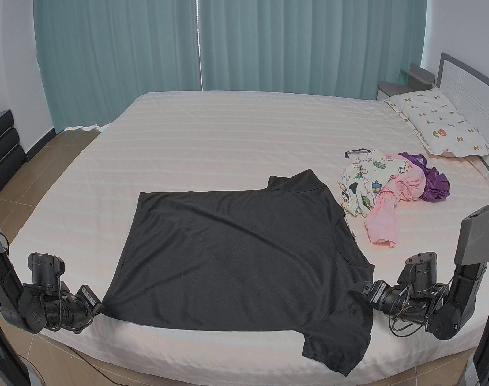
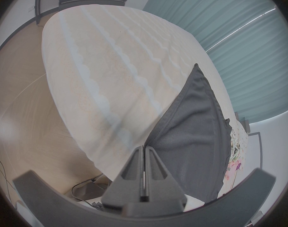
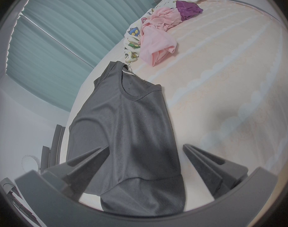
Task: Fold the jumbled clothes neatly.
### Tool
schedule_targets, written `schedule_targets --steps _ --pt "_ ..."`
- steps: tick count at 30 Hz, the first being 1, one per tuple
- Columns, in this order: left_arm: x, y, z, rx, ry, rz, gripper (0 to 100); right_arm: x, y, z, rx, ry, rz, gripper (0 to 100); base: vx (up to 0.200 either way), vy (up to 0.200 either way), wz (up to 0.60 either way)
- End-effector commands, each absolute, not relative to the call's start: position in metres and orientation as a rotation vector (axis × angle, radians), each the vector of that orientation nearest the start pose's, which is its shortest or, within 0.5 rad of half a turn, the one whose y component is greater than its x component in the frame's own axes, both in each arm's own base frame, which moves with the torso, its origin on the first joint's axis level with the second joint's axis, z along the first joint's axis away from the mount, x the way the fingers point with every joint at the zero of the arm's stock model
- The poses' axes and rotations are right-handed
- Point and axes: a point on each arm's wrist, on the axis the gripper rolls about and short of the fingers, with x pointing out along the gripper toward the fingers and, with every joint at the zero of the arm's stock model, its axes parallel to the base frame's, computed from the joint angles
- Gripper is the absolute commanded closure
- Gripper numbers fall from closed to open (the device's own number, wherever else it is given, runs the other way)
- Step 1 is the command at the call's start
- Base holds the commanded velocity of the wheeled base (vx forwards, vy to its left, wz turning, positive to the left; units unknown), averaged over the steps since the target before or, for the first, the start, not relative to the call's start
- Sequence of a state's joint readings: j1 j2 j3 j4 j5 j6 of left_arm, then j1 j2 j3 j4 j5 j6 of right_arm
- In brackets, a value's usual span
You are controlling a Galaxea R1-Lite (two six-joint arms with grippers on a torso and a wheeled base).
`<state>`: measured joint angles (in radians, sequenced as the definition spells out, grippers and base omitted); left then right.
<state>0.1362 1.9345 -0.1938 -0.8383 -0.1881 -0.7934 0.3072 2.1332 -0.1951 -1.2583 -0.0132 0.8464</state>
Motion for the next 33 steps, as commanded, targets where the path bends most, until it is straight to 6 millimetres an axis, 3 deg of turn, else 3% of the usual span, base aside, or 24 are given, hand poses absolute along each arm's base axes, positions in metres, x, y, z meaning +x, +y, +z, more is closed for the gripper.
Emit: schedule_targets --steps 1,5,13,20,21,26,28,32,33 --pt "0.215 0.025 0.014 -0.888 0.874 0.307 100 0.248 0.079 -0.012 0.692 0.757 -0.022 100 0.0 0.0 0.0" --pt "0.215 0.025 0.014 -0.888 0.874 0.307 100 0.255 0.079 -0.013 0.699 0.743 -0.025 100 0.0 0.0 0.0" --pt "0.217 0.025 0.015 -0.928 0.867 0.302 100 0.282 0.052 -0.004 0.598 0.633 -0.022 100 0.0 0.0 0.0" --pt "0.219 0.026 0.016 -0.98 0.872 0.277 100 0.289 0.055 -0.003 0.597 0.625 0.032 100 0.0 0.0 0.0" --pt "0.219 0.026 0.016 -0.982 0.871 0.277 100 0.289 0.056 -0.003 0.596 0.627 0.038 0 0.0 0.0 0.0" --pt "0.22 0.026 0.014 -0.986 0.88 0.281 100 0.287 0.055 0.001 0.609 0.611 0.053 0 0.0 0.0 0.0" --pt "0.221 0.026 0.013 -0.986 0.884 0.283 100 0.284 0.047 0.012 0.621 0.571 0.033 0 0.0 0.0 0.0" --pt "0.222 0.026 0.011 -0.987 0.889 0.284 100 0.265 0.038 0.021 0.633 0.584 0.018 0 0.0 0.0 0.0" --pt "0.222 0.026 0.011 -0.988 0.887 0.284 100 0.251 0.038 0.022 0.637 0.613 0.022 0 0.0 0.0 0.0"
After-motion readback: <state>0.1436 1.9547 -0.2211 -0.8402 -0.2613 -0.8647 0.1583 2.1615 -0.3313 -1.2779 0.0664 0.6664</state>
